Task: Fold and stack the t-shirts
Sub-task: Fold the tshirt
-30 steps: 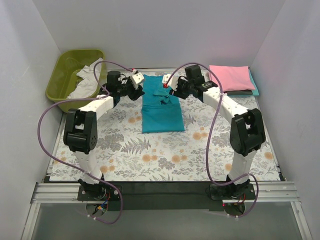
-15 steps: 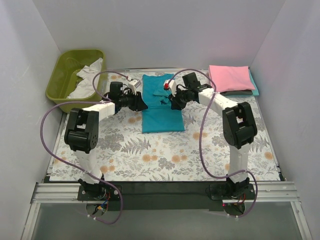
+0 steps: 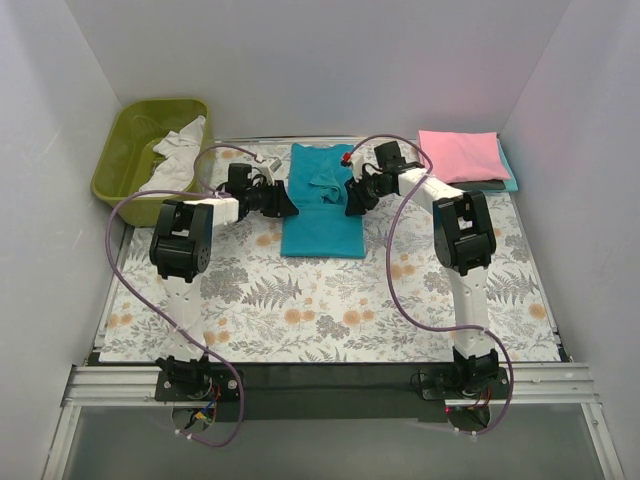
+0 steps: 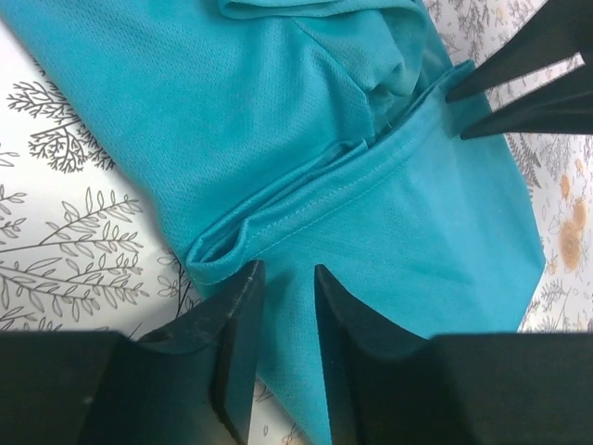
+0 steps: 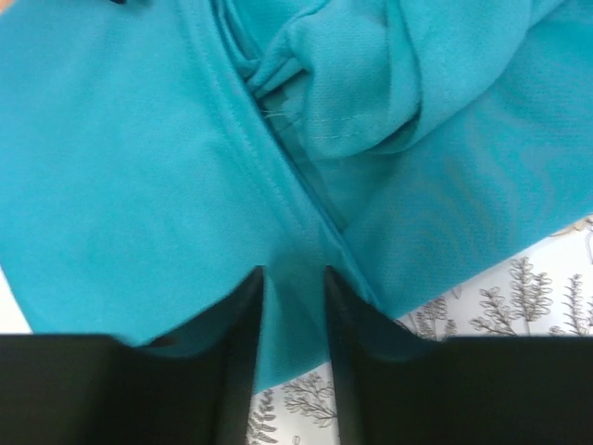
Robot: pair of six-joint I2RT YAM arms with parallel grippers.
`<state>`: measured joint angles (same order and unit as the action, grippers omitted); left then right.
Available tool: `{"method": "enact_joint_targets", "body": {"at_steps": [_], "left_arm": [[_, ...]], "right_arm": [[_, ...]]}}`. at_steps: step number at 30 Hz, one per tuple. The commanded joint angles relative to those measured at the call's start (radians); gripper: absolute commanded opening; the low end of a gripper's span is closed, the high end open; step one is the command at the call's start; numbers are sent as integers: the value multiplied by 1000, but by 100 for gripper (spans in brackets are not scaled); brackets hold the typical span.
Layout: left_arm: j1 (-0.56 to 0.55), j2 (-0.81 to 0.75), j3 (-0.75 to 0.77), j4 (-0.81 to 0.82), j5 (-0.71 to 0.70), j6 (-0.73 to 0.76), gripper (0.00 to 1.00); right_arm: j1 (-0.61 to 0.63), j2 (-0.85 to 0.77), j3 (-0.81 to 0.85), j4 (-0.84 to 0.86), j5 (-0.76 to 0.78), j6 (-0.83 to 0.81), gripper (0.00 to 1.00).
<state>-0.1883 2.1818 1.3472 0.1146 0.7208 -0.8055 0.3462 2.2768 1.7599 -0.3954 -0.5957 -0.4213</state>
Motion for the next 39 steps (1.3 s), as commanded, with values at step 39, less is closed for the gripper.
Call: {"method": "enact_joint_targets", "body": {"at_steps": [39], "left_arm": [[-31,-575,-396,-432,189,133,39]], "right_arm": [[94,-604,-645,-95,-112,-6,44]]}}
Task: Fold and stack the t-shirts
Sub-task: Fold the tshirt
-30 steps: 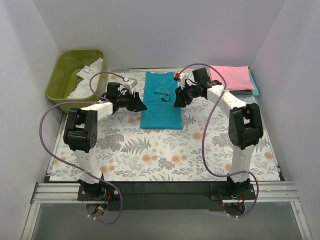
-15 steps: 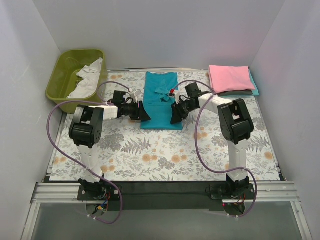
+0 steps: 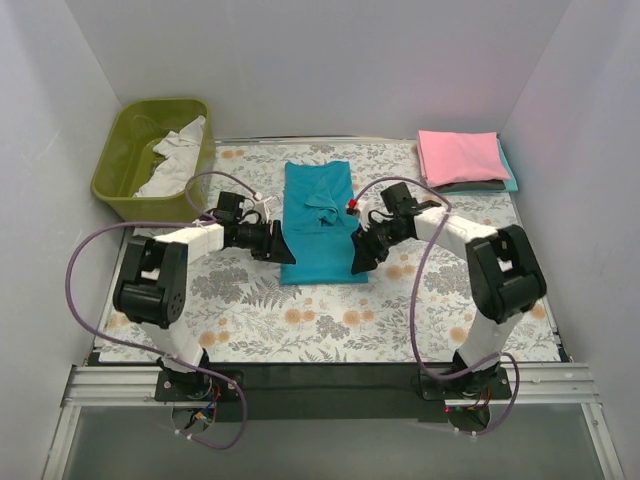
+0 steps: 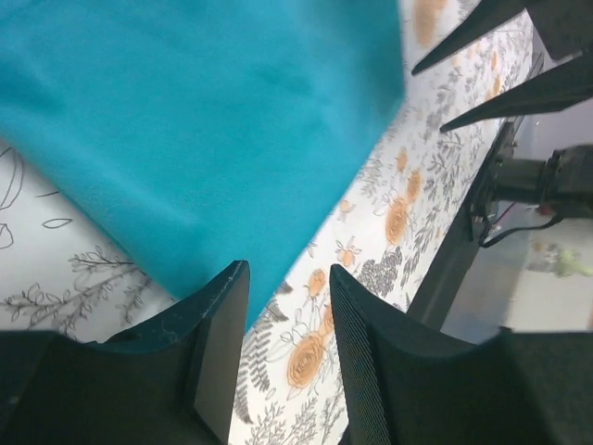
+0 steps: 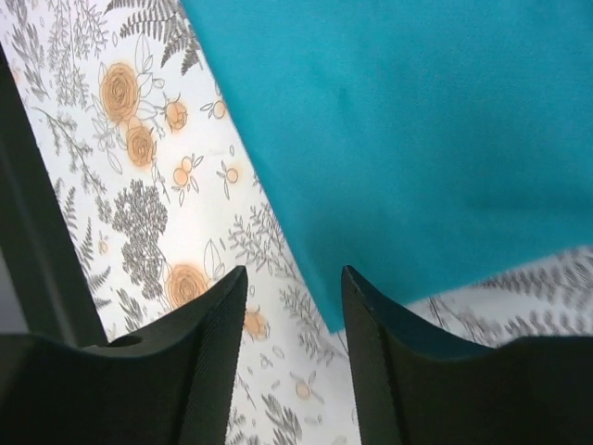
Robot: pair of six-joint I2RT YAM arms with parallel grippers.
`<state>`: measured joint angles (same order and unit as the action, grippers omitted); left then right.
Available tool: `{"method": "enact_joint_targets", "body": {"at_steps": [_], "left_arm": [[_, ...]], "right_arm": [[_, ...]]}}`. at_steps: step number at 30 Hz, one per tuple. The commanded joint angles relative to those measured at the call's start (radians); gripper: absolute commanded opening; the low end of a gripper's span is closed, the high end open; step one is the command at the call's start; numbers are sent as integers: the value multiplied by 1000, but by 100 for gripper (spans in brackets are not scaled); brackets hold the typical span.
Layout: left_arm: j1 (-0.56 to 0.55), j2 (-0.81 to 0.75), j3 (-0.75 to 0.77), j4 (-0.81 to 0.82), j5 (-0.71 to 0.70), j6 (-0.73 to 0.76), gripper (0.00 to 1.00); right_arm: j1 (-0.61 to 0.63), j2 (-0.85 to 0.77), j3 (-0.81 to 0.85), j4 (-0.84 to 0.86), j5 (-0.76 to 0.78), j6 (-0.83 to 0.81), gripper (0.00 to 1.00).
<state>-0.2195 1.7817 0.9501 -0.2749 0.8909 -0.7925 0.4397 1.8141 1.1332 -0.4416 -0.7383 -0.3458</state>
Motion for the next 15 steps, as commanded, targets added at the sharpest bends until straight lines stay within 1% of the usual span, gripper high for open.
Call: {"method": "enact_joint_targets", "body": {"at_steps": [1,2,3,4,6,7,8,9,11,12,14,15], "left_arm": [[0,-201,-8,-44,2,156,39],[-1,-226,-36,-47,-3,242,40],[-4,-272,-53,-47,-12,283,41],[-10,-290,-68,-46,-24,330,41],[-38,-324,-127,-20,-79,425,41],[-47,-362,-149,17,-95,446,41],[-53,-378,-168,31,-113,470,41],[-78,-395,-206,45,-128,534,41],[-109,-453,-250,98,-180,610,42],[-144,-473,-302,115,-202,678,42],[-179,-520,-352,179,-242,736,43],[-210,-530,-372,199,-283,757,43]], "right_arm": [[4,-169,-32,-60,55,-138,46],[17,-217,-64,-60,85,-180,46],[28,-238,-84,-60,158,-217,46],[40,-257,-105,-54,195,-293,46],[89,-300,-180,7,281,-340,46],[108,-312,-211,36,359,-364,46],[152,-332,-233,93,400,-393,46],[172,-338,-263,110,431,-409,46],[221,-346,-285,174,508,-429,45],[234,-348,-305,191,542,-435,45],[255,-351,-325,239,571,-443,46],[258,-349,-328,263,582,-443,46]]}}
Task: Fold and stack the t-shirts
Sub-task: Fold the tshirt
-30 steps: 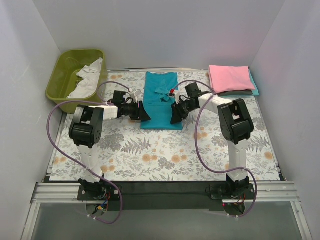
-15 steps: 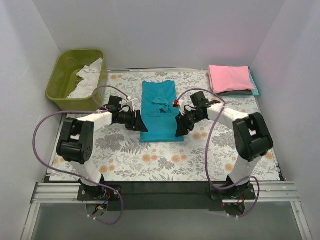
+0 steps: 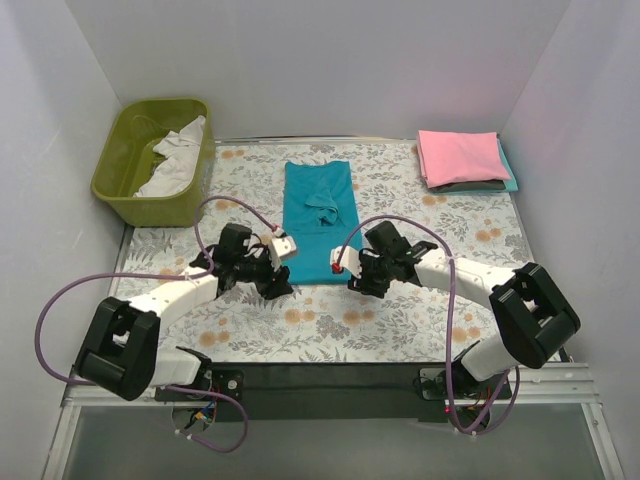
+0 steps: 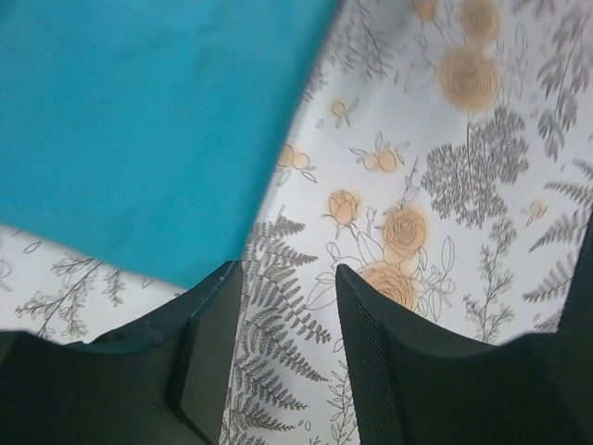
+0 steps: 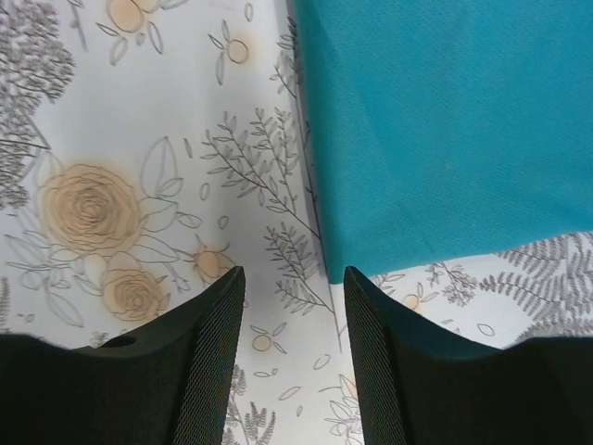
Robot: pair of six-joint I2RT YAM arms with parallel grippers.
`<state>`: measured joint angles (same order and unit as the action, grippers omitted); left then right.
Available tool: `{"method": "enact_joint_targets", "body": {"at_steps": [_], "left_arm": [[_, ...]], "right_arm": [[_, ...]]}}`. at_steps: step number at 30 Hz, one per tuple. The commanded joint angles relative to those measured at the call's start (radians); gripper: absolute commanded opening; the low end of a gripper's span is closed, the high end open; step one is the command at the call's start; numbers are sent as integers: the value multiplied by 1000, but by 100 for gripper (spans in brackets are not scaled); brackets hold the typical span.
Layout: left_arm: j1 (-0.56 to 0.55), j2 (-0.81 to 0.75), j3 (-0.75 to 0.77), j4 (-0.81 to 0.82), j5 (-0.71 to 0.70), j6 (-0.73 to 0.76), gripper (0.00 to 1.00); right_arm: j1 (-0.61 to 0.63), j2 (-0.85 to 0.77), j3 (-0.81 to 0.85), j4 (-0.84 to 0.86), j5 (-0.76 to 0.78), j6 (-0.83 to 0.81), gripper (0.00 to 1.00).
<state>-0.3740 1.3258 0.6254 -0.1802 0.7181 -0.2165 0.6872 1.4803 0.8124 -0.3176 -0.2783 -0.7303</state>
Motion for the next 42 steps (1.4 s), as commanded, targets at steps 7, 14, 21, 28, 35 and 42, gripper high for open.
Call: {"method": "enact_joint_targets", "body": {"at_steps": [7,14,21,28,35,42], "left_arm": [[-123,-79,-153,289,-187,281,44],[-151,59,-175,395,-262,365,42],[-152,96,-177,369,-295,387,32],[-152,-11,-132,185,-191,345,0],[-223,-227,-79,-120,-56,306,0],[-244,-424,23,-450,34,292,0]], "right_arm": [[23,-14,-55,192,145,-86,47],[26,64,-62,224,119,-90,42],[26,92,-79,239,122,-92,25],[41,-32,-53,79,67,-55,1],[158,-222,-45,-152,-48,41,1],[178,-319,22,-380,-114,36,1]]}}
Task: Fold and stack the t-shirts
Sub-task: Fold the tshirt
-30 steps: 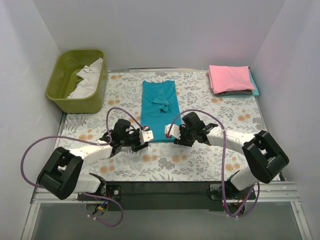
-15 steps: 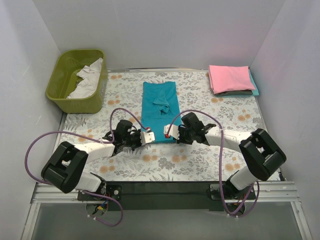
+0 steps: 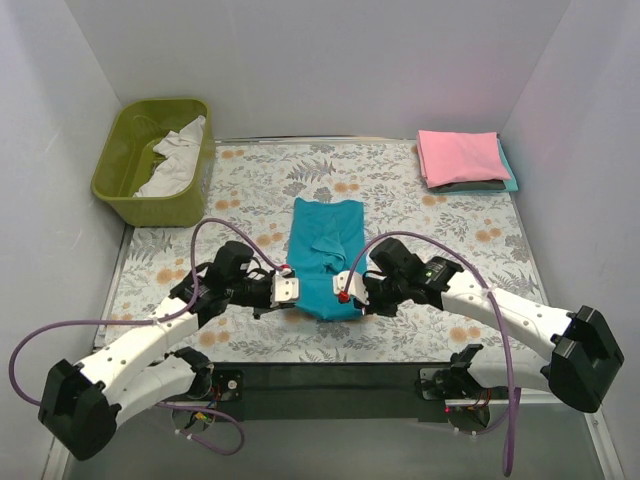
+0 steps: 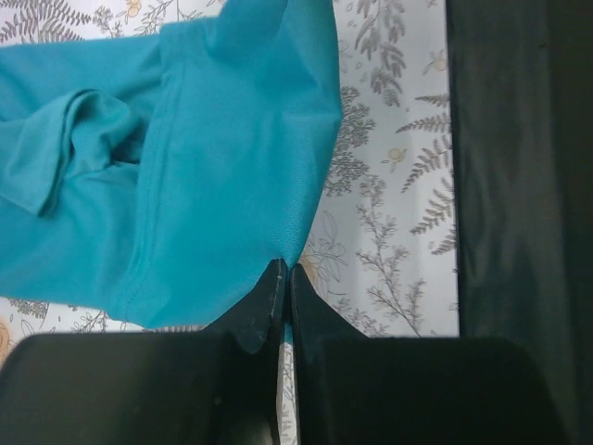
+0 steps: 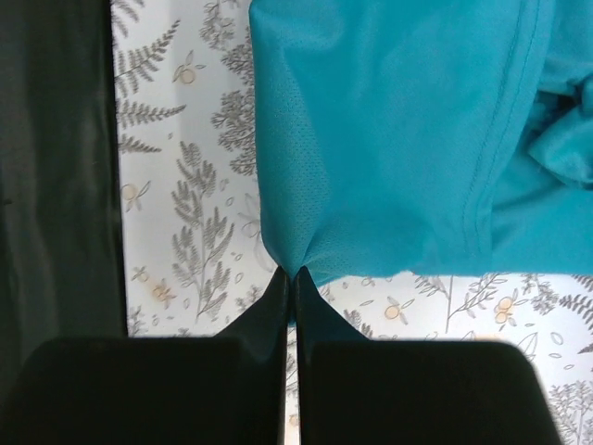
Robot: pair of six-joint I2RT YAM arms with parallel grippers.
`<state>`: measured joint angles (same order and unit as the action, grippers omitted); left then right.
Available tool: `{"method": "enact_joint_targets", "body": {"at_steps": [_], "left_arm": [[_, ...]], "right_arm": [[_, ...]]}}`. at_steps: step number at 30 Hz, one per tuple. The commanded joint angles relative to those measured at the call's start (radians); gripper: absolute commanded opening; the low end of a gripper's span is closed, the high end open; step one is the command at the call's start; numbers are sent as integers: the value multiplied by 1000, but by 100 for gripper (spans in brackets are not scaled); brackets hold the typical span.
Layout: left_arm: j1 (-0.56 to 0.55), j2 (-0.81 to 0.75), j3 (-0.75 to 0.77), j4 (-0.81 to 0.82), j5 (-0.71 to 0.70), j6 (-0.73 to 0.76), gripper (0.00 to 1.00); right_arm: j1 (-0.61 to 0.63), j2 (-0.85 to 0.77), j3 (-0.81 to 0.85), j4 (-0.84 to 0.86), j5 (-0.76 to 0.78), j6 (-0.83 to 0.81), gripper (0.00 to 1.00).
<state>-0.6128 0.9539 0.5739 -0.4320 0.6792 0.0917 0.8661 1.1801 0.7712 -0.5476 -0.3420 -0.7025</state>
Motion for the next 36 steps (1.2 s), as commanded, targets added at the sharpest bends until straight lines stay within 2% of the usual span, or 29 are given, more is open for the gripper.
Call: {"method": "enact_joint_targets", "body": {"at_steps": [1,4,10,14,20,25,28,33,35,36], "left_arm": [[-4,-58,92,-253,71,-18,0],[-4,-79,133,-309,48,-24,0],[31,-46,202,-287,-3,15,0],[177,45,260,-260,77,60,0],[320,253,409,-234,143,135,0],[357,449,530,-157,166,128,0],[364,589,598,-61,140,57,0],[381,856,718,7,119,10,0],[381,922,751,27,99,-9,4],[381,972,764,35,95,-17,8]], "right_arm": [[-4,-30,74,-164,-57,-3,1],[-18,-30,125,-201,-74,-17,1],[-55,-4,221,-209,-54,-57,1],[-91,50,273,-210,-58,-95,1],[-186,167,382,-215,-101,-185,1],[-287,346,525,-213,-137,-288,1],[-347,479,620,-213,-176,-307,1],[-404,706,753,-215,-213,-324,2],[-415,757,787,-212,-216,-312,7],[-418,795,795,-212,-215,-311,20]]}}
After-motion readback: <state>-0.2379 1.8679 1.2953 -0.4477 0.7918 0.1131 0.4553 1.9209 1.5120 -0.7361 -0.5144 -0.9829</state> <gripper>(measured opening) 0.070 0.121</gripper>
